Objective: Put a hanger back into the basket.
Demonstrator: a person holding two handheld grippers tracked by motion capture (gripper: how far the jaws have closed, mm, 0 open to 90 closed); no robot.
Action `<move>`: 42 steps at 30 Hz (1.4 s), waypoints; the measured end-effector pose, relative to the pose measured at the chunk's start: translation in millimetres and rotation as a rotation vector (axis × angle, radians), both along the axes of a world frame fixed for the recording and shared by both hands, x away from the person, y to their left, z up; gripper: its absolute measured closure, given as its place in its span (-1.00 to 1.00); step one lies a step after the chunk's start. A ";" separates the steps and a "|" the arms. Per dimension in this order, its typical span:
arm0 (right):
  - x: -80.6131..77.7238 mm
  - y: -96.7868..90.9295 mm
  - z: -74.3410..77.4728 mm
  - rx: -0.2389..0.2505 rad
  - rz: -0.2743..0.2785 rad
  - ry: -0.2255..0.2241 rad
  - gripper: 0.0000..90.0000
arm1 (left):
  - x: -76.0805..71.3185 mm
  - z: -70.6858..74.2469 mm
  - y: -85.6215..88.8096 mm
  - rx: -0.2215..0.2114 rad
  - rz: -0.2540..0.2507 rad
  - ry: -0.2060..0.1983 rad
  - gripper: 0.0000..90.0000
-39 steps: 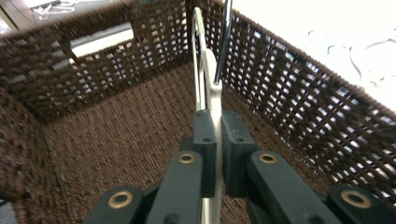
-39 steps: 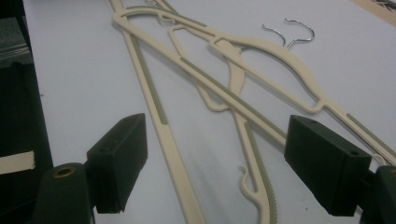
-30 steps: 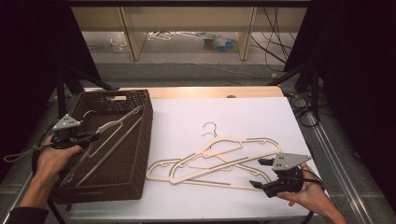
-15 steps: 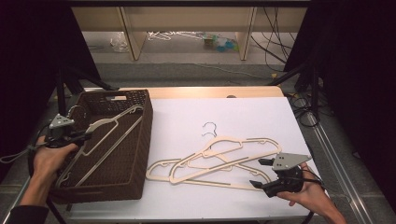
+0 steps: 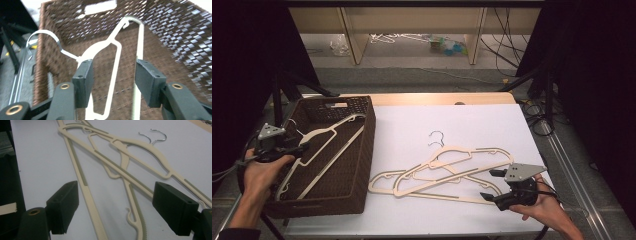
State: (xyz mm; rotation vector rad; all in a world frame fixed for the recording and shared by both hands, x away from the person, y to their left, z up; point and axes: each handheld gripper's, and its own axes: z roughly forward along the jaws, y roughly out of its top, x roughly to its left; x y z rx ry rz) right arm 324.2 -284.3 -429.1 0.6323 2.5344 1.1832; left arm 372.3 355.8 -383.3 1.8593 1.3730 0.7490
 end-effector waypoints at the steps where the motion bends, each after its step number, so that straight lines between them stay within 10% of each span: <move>1: 0.1 -0.3 -0.2 0.000 0.000 0.001 -0.51 | -1.9 2.3 -4.4 0.001 -0.015 -0.010 0.06; 19: 2.9 -0.9 -2.8 0.028 -0.038 -0.021 -0.54 | -59.7 15.5 -143.8 -0.181 -0.392 -0.236 -0.49; 29: 3.0 -0.3 -4.3 0.031 -0.042 -0.023 -0.54 | -86.9 -4.4 -194.5 -0.187 -0.529 -0.224 -0.55; 42: 4.1 1.8 -5.5 0.030 -0.042 -0.024 -0.54 | -96.9 -46.8 -210.8 -0.173 -0.550 -0.164 -0.59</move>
